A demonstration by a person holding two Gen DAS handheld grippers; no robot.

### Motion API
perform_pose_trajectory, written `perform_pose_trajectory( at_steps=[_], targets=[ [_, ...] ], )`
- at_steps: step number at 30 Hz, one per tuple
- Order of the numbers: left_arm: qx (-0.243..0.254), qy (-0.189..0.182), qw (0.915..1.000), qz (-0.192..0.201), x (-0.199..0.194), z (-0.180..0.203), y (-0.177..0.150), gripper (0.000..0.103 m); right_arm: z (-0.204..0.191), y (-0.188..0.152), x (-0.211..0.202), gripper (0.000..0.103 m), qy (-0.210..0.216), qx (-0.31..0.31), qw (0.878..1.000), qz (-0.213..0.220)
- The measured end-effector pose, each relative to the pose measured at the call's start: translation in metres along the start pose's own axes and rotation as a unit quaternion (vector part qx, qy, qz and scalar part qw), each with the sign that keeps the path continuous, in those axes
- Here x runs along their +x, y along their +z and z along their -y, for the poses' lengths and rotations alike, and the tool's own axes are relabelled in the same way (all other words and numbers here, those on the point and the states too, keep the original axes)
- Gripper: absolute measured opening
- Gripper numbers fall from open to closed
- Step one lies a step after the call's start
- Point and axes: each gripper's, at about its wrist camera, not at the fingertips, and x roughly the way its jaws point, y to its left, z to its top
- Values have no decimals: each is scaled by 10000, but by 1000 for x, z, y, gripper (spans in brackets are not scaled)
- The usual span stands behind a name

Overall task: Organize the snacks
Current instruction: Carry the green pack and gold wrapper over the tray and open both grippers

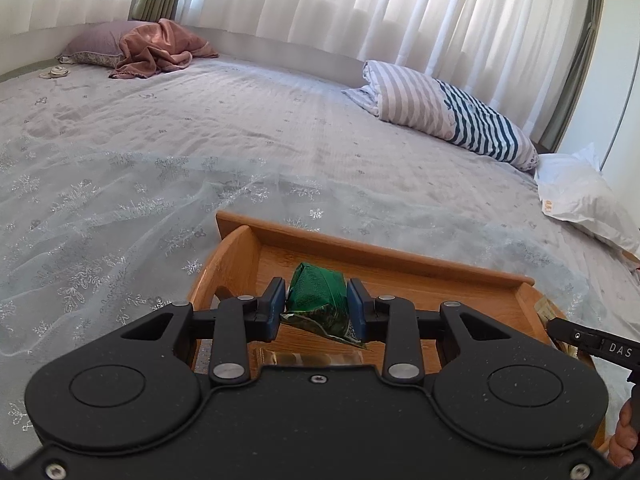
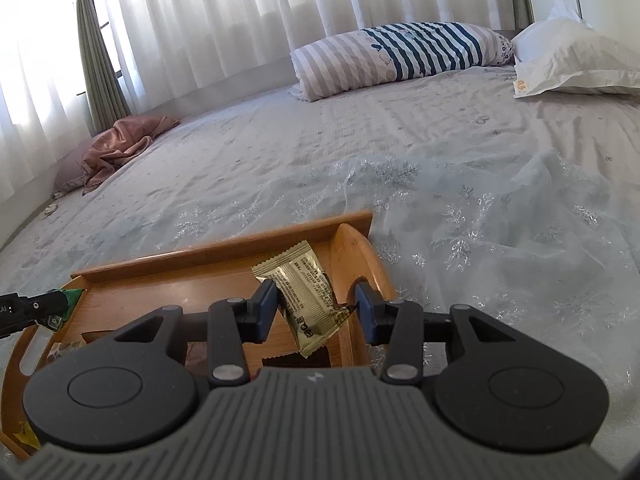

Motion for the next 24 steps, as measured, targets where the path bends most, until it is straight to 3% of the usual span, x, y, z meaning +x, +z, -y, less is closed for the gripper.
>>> perform_pose_trajectory(
  at_steps=[24],
  targets=[
    [156, 112, 9998, -112, 23, 5, -6, 31, -8, -3, 10, 49, 30, -217, 9997, -90]
  ],
)
